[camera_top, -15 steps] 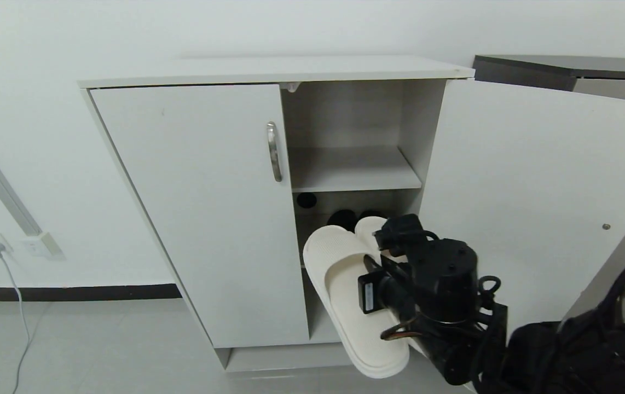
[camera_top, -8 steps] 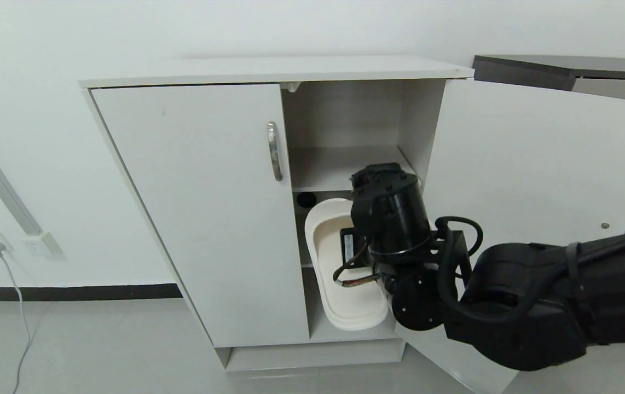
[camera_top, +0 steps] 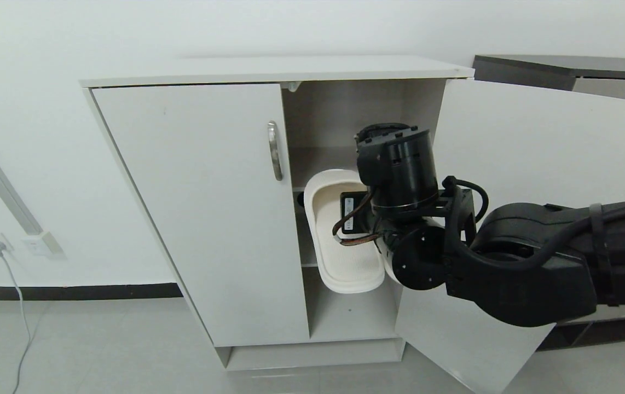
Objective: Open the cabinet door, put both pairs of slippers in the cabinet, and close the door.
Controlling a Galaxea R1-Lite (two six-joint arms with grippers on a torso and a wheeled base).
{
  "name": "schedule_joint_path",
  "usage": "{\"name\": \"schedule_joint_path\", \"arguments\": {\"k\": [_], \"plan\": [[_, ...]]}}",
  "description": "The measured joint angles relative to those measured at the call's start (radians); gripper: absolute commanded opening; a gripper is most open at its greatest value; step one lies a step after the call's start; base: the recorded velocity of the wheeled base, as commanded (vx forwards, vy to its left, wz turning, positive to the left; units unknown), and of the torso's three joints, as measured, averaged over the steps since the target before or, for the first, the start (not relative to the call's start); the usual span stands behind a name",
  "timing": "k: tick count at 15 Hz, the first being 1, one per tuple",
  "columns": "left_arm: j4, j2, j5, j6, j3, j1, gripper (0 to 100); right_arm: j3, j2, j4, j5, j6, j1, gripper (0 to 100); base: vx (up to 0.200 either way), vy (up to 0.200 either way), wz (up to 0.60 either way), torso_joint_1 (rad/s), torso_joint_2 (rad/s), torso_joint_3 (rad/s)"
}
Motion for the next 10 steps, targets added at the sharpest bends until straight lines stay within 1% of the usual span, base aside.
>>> {"name": "schedule_joint_path", "arguments": {"k": [1,10], "plan": [[0.000,0.000,0.000,0.000,0.000,0.000,0,-0.003,0.004,0.000,0.000,0.000,-0.001,0,0.000,0.000,0.00,0.000,0.00,0.000],[0.000,0.000,0.000,0.000,0.000,0.000,0,-0.006,0.013,0.001,0.000,0.001,-0.010,0,0.200,0.000,0.00,0.000,0.00,0.003]]}}
